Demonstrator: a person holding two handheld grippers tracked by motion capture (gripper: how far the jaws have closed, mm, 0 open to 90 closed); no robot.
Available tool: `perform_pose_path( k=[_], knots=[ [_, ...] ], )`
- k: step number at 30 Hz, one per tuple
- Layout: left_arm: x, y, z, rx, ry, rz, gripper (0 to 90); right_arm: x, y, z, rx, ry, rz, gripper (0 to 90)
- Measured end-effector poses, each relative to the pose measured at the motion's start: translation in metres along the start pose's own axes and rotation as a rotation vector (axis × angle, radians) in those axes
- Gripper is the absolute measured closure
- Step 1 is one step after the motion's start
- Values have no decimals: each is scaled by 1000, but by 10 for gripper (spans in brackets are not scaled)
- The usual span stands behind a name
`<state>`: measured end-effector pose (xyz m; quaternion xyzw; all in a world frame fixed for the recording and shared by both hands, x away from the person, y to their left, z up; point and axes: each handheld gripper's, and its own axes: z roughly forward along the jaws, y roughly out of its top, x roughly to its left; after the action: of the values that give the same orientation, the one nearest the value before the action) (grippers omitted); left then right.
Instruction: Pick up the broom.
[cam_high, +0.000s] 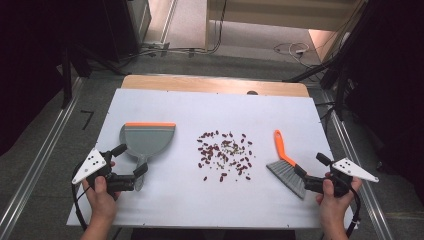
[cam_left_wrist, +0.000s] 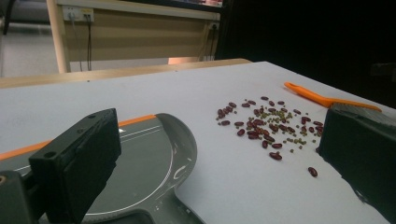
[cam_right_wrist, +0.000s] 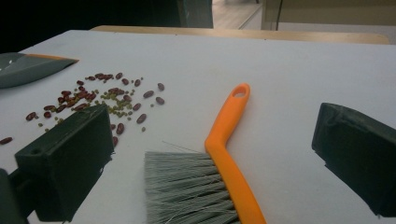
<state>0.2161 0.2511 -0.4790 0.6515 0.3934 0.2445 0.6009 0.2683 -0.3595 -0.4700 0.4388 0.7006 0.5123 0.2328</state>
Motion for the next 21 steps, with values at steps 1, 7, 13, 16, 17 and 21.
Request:
perform_pose_path(
  k=[1, 7, 13, 16, 17, 21],
  knots=[
    [0, 0, 0, 0, 1, -2, 2, 1, 2, 3, 6, 1, -3, 0],
    [-1, 1, -1, -1, -1, 8, 3, 7, 10, 12, 30, 7, -8, 0],
    [-3, 3, 2, 0, 0, 17, 2, 14, 26, 20, 52, 8, -25, 0],
    [-4, 4, 3, 4, 0, 29, 3, 18, 34, 23, 66, 13, -36, 0],
    [-4, 5, 5, 5, -4, 32, 2, 18, 37, 26, 85, 2, -46, 0],
    [-4, 3, 5, 15, -12, 37, 2, 17, 45, 32, 108, 6, -72, 0]
  ],
)
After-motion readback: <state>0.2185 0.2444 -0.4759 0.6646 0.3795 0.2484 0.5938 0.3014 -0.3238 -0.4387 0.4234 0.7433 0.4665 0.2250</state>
